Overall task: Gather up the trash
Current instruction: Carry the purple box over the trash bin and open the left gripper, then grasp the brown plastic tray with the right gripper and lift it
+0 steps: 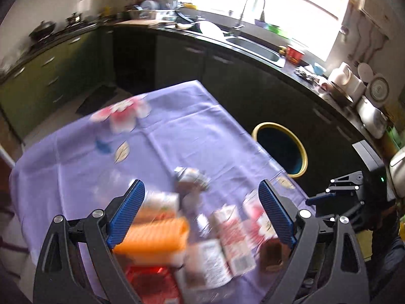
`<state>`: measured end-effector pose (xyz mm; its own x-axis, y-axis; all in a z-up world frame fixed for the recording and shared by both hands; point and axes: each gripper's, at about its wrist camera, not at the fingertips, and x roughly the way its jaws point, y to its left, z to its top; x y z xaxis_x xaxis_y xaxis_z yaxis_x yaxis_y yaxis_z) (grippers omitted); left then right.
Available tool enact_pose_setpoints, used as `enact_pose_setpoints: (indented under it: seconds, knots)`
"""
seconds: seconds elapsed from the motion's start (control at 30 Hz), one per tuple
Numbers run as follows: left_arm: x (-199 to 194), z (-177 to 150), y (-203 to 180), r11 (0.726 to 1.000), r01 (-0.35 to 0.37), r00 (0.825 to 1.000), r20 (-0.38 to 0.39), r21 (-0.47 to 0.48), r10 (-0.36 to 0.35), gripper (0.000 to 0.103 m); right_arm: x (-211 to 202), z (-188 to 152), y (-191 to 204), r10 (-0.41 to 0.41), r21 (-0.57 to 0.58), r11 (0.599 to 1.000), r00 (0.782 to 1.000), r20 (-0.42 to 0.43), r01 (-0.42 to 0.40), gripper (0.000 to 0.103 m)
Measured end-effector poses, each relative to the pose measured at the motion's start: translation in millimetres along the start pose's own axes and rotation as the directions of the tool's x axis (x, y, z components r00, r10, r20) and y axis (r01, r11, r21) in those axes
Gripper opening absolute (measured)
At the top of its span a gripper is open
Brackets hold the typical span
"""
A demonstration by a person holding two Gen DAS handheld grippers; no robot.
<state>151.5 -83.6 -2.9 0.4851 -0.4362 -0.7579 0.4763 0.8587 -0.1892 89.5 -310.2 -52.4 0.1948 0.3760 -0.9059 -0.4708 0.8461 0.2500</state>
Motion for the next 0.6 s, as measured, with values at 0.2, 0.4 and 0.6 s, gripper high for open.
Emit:
enact_pose_setpoints:
  seconds: [0.2, 0.4, 0.6]
  knots:
    - [-18, -36, 24, 0.998, -0.022, 1.0, 0.008, -0.054, 0.022, 0.087, 40, 7, 39, -0.034, -0.103, 0.994, 0.994, -0.1, 0.023, 0.037]
    - [-22, -55, 34, 0.997, -0.017, 1.0, -0.003, -0.079, 0.016, 0.088, 70, 3, 32, -0.064, -0.094, 0.994, 0.985, -0.159, 0.049, 0.026]
    - [-23, -57, 30, 0.997, -0.012, 1.0, 0.0, -0.074, 0.013, 0.088, 90, -2, 31, -0.08, -0.096, 0.993, 0.98, -0.18, 0.063, 0.016]
